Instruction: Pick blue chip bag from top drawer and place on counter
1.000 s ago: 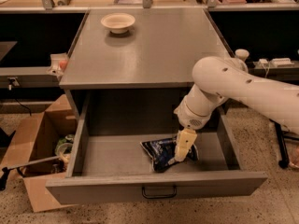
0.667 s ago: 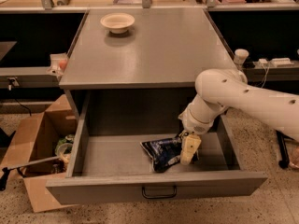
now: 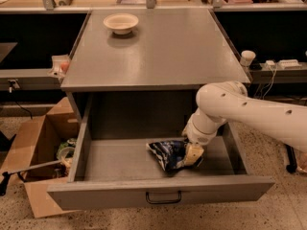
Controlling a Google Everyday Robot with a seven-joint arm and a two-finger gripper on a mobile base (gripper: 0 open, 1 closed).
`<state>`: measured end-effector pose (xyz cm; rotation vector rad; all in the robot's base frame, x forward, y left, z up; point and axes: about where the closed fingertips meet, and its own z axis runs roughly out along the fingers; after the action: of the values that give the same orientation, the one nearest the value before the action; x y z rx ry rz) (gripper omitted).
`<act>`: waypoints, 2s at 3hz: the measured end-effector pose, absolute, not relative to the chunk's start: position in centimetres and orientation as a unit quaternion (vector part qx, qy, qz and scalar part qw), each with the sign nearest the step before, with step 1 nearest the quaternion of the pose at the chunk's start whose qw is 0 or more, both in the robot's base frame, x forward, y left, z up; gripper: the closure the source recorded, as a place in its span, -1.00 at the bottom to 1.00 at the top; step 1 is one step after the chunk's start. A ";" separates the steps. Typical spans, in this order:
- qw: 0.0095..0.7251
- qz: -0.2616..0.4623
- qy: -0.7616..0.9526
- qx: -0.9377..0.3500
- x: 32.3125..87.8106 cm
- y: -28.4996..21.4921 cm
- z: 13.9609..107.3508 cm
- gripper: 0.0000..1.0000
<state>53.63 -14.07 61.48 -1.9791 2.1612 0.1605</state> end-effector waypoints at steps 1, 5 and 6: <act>0.146 0.048 0.725 -0.672 53.3 -13.2 64.6 0.57; 0.291 -0.006 0.694 -0.659 54.0 -14.1 80.1 1.00; 0.381 -0.065 0.659 -0.645 56.4 -14.3 90.3 1.00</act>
Offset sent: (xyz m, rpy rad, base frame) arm -0.0066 -0.0006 0.1121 0.1742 -0.2305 -0.0294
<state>56.40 -14.32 90.33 -1.6459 1.6829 -0.1659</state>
